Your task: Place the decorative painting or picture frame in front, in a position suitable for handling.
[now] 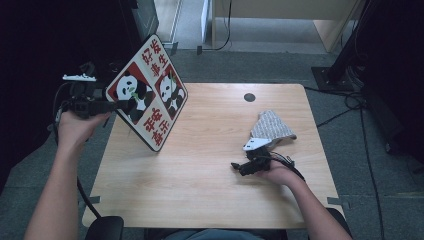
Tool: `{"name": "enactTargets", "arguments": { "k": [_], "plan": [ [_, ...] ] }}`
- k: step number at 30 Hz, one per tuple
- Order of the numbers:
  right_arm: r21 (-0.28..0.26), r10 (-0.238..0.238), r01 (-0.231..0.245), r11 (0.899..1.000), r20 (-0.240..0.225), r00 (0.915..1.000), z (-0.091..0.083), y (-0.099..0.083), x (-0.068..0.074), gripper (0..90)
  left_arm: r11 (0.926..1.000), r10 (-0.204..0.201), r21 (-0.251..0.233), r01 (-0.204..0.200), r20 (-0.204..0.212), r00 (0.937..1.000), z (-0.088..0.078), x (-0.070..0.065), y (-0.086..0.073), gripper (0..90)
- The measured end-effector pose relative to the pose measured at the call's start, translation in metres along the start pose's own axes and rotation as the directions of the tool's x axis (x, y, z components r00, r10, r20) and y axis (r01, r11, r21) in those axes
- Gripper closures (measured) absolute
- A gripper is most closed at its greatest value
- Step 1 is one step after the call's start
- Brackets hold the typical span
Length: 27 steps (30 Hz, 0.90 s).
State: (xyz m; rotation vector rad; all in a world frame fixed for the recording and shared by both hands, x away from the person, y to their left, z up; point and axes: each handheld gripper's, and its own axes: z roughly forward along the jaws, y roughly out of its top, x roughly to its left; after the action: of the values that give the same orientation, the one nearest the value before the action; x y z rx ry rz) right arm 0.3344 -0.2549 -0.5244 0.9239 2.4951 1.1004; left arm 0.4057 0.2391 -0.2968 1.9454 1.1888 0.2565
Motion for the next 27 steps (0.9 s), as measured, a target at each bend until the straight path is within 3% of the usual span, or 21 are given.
{"name": "enactTargets", "arguments": {
  "k": [6, 18, 27],
  "plan": [
    [0.002, 0.0, 0.0, 1.0, 0.0, 1.0, 0.0, 0.0, 0.0, 10.9, 0.9998, 0.009, 0.016, -0.009, 0.006, 0.9999, 0.0, 0.0, 0.02, 48.9],
    [0.001, -0.001, 0.001, 1.0, 0.001, 1.0, 0.0, 0.0, 0.0, 10.9, 0.9975, 0.028, 0.066, -0.027, -0.018, 0.9994, 0.004, 0.001, 0.064, 48.7],
    [0.002, 0.001, -0.001, 1.0, 0.001, 1.0, 0.0, 0.0, 0.0, 10.9, 0.9933, 0.027, 0.113, -0.025, -0.02, 0.9994, 0.015, 0.004, 0.093, 49.0]
  ]
}}
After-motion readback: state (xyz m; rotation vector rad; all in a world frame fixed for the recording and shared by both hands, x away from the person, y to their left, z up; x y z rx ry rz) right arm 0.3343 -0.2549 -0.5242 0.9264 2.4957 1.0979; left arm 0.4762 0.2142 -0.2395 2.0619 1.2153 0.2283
